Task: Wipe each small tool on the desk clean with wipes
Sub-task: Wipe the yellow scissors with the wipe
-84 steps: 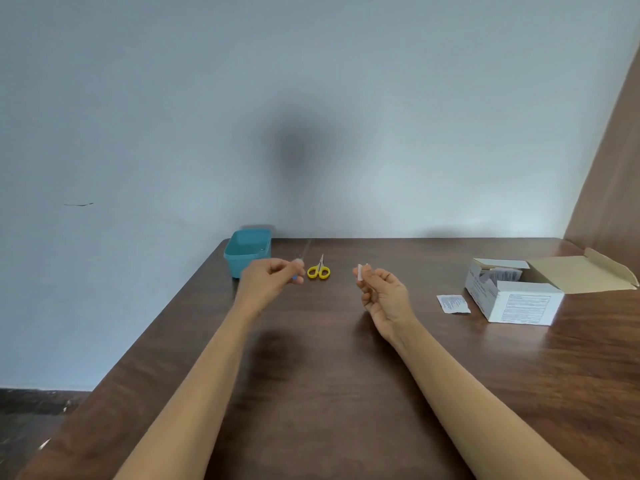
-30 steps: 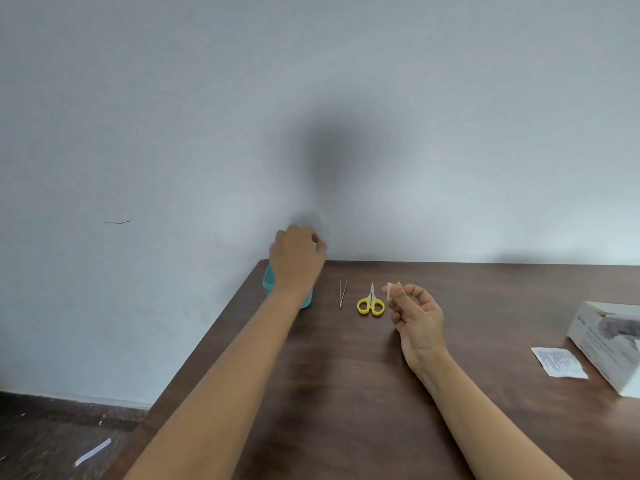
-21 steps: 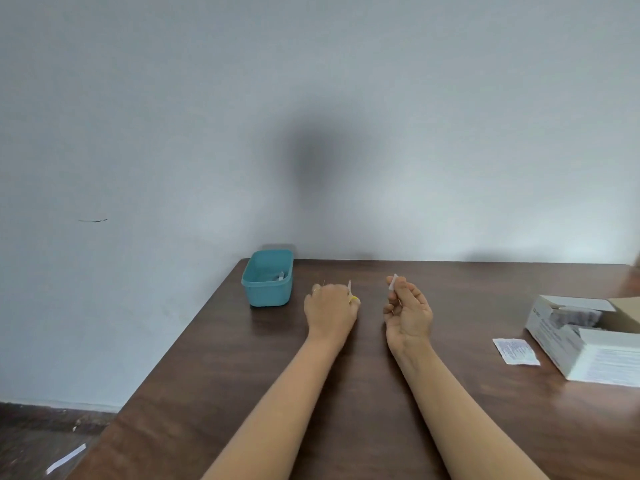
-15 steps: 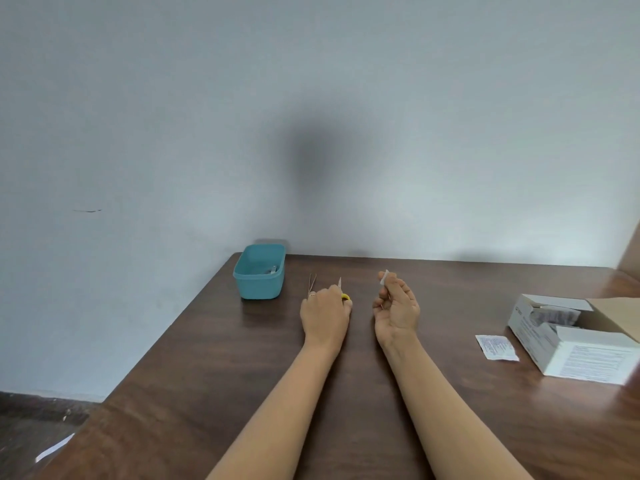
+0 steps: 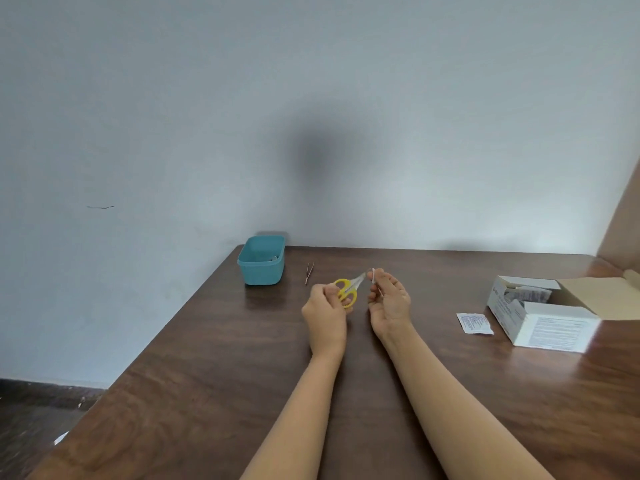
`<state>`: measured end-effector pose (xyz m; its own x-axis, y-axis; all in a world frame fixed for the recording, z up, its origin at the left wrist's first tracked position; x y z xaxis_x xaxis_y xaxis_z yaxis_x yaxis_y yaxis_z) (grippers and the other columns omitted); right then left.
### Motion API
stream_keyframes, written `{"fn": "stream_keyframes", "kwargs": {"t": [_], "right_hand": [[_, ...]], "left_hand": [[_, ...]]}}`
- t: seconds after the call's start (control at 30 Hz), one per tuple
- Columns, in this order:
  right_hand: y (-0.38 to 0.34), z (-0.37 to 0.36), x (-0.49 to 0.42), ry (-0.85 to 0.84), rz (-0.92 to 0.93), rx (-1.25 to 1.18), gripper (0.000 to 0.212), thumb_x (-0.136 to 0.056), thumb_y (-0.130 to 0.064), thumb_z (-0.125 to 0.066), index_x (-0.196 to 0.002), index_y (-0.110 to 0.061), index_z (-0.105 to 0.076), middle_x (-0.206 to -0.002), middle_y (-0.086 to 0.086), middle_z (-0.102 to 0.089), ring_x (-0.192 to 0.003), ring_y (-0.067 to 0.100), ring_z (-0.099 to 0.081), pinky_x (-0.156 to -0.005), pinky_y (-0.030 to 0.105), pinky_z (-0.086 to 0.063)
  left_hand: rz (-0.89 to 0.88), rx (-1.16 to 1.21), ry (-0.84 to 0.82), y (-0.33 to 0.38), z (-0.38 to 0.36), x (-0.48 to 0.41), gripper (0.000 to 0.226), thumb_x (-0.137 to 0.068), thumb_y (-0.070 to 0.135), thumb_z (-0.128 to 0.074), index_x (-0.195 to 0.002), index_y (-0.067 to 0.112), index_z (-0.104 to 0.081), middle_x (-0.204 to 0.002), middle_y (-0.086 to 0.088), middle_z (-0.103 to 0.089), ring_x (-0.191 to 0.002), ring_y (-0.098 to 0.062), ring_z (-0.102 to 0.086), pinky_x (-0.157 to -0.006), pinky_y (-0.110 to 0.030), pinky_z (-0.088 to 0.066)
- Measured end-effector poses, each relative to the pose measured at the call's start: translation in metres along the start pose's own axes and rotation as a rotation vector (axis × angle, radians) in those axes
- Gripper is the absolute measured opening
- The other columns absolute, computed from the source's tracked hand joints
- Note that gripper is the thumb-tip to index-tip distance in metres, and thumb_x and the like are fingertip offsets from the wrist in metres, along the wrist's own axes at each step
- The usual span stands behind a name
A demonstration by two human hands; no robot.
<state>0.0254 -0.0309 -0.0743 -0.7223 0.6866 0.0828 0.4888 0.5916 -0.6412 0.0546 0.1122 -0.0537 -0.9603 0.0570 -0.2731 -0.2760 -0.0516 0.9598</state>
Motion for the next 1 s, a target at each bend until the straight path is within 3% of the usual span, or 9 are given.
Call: {"fn": "stream_keyframes", "kwargs": {"t": [0.1, 0.17, 0.33, 0.47, 0.6, 0.77, 0.9, 1.0], "right_hand": [[-0.007, 0.0, 0.02, -0.085, 0.044, 0.169, 0.016, -0.088, -0.003, -0.063, -0.077, -0.011, -0.055, -0.066, 0.002, -0.066, -0.055, 0.006, -0.055, -0.051, 0.017, -0.043], [-0.009, -0.003, 0.036, -0.189, 0.05, 0.275, 0.014, -0.087, -0.002, -0.063, -0.079, -0.01, -0.054, -0.066, 0.003, -0.066, -0.058, 0.01, -0.059, -0.057, 0.021, -0.047], [-0.021, 0.007, 0.062, -0.289, 0.108, 0.414, 0.014, -0.084, 0.0, -0.066, -0.081, -0.009, -0.056, -0.066, 0.004, -0.067, -0.064, 0.016, -0.06, -0.069, 0.028, -0.051], [-0.027, 0.013, 0.069, -0.287, 0.172, 0.429, 0.013, -0.083, 0.001, -0.066, -0.082, -0.007, -0.056, -0.071, 0.007, -0.069, -0.063, 0.013, -0.063, -0.065, 0.024, -0.052], [-0.027, 0.011, 0.067, -0.305, 0.149, 0.38, 0.014, -0.085, 0.002, -0.063, -0.081, -0.008, -0.055, -0.073, 0.005, -0.072, -0.063, 0.011, -0.064, -0.063, 0.022, -0.052], [-0.027, 0.008, 0.067, -0.332, 0.129, 0.387, 0.015, -0.085, 0.0, -0.064, -0.079, -0.012, -0.057, -0.067, 0.0, -0.069, -0.061, 0.009, -0.061, -0.06, 0.019, -0.047], [-0.032, 0.01, 0.063, -0.33, 0.137, 0.365, 0.015, -0.085, 0.0, -0.063, -0.078, -0.011, -0.056, -0.053, 0.001, -0.057, -0.062, 0.012, -0.061, -0.067, 0.023, -0.049], [-0.035, 0.012, 0.061, -0.345, 0.069, 0.354, 0.015, -0.087, -0.001, -0.061, -0.078, -0.011, -0.055, -0.066, 0.01, -0.055, -0.049, 0.007, -0.051, -0.062, 0.021, -0.048]], "left_hand": [[0.184, 0.32, -0.034, -0.017, 0.0, 0.001, 0.015, -0.101, 0.013, -0.046, -0.096, 0.001, -0.055, -0.1, -0.023, -0.066, -0.081, -0.021, -0.07, -0.066, -0.029, -0.061], [0.227, 0.392, -0.131, -0.015, -0.004, 0.009, 0.017, -0.101, 0.014, -0.047, -0.102, -0.001, -0.054, -0.1, -0.021, -0.069, -0.085, -0.021, -0.071, -0.07, -0.027, -0.06], [0.194, 0.36, -0.349, -0.008, -0.01, 0.031, 0.02, -0.1, 0.014, -0.049, -0.107, -0.003, -0.057, -0.091, -0.012, -0.071, -0.08, -0.016, -0.071, -0.069, -0.022, -0.058], [0.125, 0.219, -0.386, -0.008, -0.011, 0.035, 0.014, -0.098, 0.016, -0.053, -0.102, 0.006, -0.061, -0.094, -0.012, -0.073, -0.088, -0.018, -0.071, -0.073, -0.024, -0.058], [0.099, 0.226, -0.324, -0.004, -0.008, 0.029, 0.01, -0.095, 0.013, -0.058, -0.093, 0.008, -0.066, -0.09, -0.013, -0.071, -0.083, -0.019, -0.069, -0.069, -0.03, -0.06], [0.134, 0.221, -0.221, -0.008, -0.004, 0.022, 0.014, -0.096, 0.011, -0.055, -0.09, 0.007, -0.066, -0.082, -0.01, -0.068, -0.071, -0.013, -0.067, -0.064, -0.028, -0.06], [0.176, 0.304, -0.05, -0.014, 0.013, 0.009, 0.017, -0.099, 0.016, -0.05, -0.091, 0.009, -0.064, -0.079, -0.007, -0.067, -0.065, -0.011, -0.064, -0.06, -0.026, -0.058], [0.216, 0.334, 0.017, -0.02, 0.023, -0.002, 0.016, -0.098, 0.019, -0.053, -0.098, 0.009, -0.065, -0.088, -0.007, -0.069, -0.067, -0.01, -0.063, -0.06, -0.023, -0.057]]}}
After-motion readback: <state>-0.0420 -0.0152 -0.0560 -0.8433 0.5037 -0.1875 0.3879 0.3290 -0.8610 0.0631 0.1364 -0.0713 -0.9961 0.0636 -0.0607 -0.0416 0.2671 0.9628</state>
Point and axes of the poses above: each hand's wrist, its own x-axis away from the middle knuckle, its own z-axis out of the back of the hand, y = z × x, the point moved 7 cm from there along -x, towards the middle knuckle
